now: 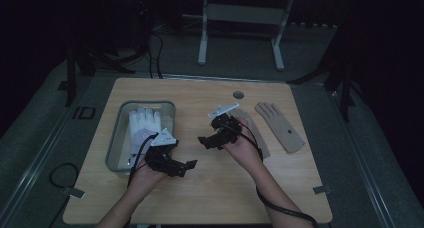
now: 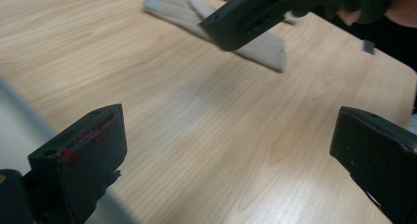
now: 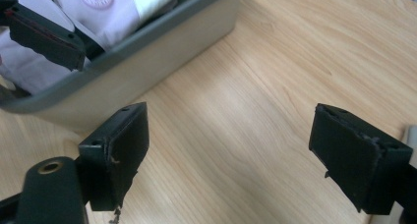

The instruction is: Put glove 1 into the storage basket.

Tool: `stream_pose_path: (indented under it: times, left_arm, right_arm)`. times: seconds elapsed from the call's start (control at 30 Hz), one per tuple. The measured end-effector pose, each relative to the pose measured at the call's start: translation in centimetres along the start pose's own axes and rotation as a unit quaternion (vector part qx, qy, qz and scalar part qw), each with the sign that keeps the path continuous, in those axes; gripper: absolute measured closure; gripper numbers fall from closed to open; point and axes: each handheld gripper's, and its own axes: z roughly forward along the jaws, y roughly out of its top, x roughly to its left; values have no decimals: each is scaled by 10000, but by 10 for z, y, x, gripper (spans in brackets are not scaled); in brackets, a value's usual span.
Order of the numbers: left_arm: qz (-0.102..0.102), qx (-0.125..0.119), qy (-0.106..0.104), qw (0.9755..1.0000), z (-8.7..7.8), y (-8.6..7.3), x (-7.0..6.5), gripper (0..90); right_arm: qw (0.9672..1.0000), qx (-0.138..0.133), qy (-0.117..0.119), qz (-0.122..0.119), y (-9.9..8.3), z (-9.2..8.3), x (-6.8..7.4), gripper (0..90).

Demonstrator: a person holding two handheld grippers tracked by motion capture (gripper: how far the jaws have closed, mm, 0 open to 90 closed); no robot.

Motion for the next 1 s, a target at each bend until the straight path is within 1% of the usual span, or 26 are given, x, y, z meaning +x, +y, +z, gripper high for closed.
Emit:
stream_pose_path:
  times: [0.07, 0.17, 0.2, 0.23, 0.27, 0.3, 0.33, 0.37, 0.4, 0.43, 0.47, 0.5, 0.53, 0.57, 0.6, 0.63, 0.67, 0.7, 0.73, 0.77, 0.8, 0.83, 0.87, 0.9, 0.97, 1.0]
  left_arm:
    - [55, -7, -56, 10000, 6, -1, -5, 7]
    - [76, -36, -110, 9999, 11, -2, -9, 7]
    - [123, -9, -175, 9998, 17, -4, -13, 7]
    - [123, -9, -175, 9998, 17, -4, -13, 7]
    - [170, -3, -208, 9996, 22, -6, -17, 7]
    - [170, -3, -208, 9996, 22, -6, -17, 7]
    - [211, -33, -279, 9994, 27, -7, -20, 7]
    - [211, -33, -279, 9994, 27, -7, -20, 7]
    - [232, -12, -313, 9992, 31, -9, -23, 7]
    - [232, -12, -313, 9992, 31, -9, -23, 7]
    - [239, -8, -380, 9990, 37, -10, -25, 7]
    - [239, -8, -380, 9990, 37, -10, -25, 7]
    - [384, -15, -305, 9988, 40, -11, -29, 7]
    - [384, -15, -305, 9988, 40, -11, -29, 7]
    - [402, -33, -354, 9986, 43, -12, -35, 8]
    - [402, -33, -354, 9986, 43, -12, -35, 7]
    - [524, -32, -422, 9977, 47, -13, -42, 7]
    - [524, -32, -422, 9977, 47, -13, -42, 7]
    - [594, 21, -529, 9968, 52, -14, -47, 7]
    - [594, 21, -529, 9968, 52, -14, -47, 7]
    - [643, 127, -582, 9962, 59, -16, -50, 7]
    - [643, 127, -582, 9962, 59, -16, -50, 7]
    - [663, 228, -634, 9955, 66, -19, -53, 7]
    - [663, 228, -634, 9955, 66, -19, -53, 7]
    - [659, 309, -724, 9947, 73, -23, -54, 7]
    - [680, 325, -732, 9945, 76, -25, -54, 7]
  right_arm:
    - [10000, -2, -15, 51, -8, 0, -4, 152]
    - [9999, -14, -24, 97, -14, -1, -8, 152]
    - [9999, -25, -55, 124, -19, -3, -11, 152]
    - [9999, -25, -55, 124, -19, -3, -11, 152]
    - [9998, -37, -80, 161, -25, -5, -14, 152]
    - [9998, -37, -80, 161, -25, -5, -14, 152]
    - [9998, -76, -115, 156, -31, -8, -17, 153]
    - [9998, -76, -115, 156, -31, -8, -17, 153]
    - [9997, -103, -134, 154, -39, -10, -20, 153]
    - [9997, -103, -134, 154, -39, -10, -20, 153]
    - [9996, -92, -158, 192, -45, -11, -23, 153]
    - [9996, -92, -158, 192, -45, -11, -23, 153]
    - [9995, -82, -187, 229, -51, -12, -26, 153]
    - [9995, -82, -187, 229, -51, -12, -26, 153]
    - [9995, -78, -192, 236, -58, -13, -28, 152]
    - [9995, -78, -192, 236, -58, -13, -28, 152]
    - [9994, -54, -207, 258, -65, -15, -30, 152]
    - [9994, -54, -207, 258, -65, -15, -30, 152]
    - [9994, -29, -211, 262, -71, -16, -33, 152]
    - [9994, -29, -211, 262, -71, -16, -33, 152]
    - [9994, -18, -208, 288, -76, -18, -35, 152]
    - [9994, -18, -208, 288, -76, -18, -35, 152]
    - [9994, -41, -213, 286, -81, -20, -36, 150]
    - [9994, -41, -213, 286, -81, -20, -36, 150]
    - [9993, -24, -213, 304, -87, -22, -38, 149]
    - [9991, -45, -237, 350, -92, -24, -40, 149]
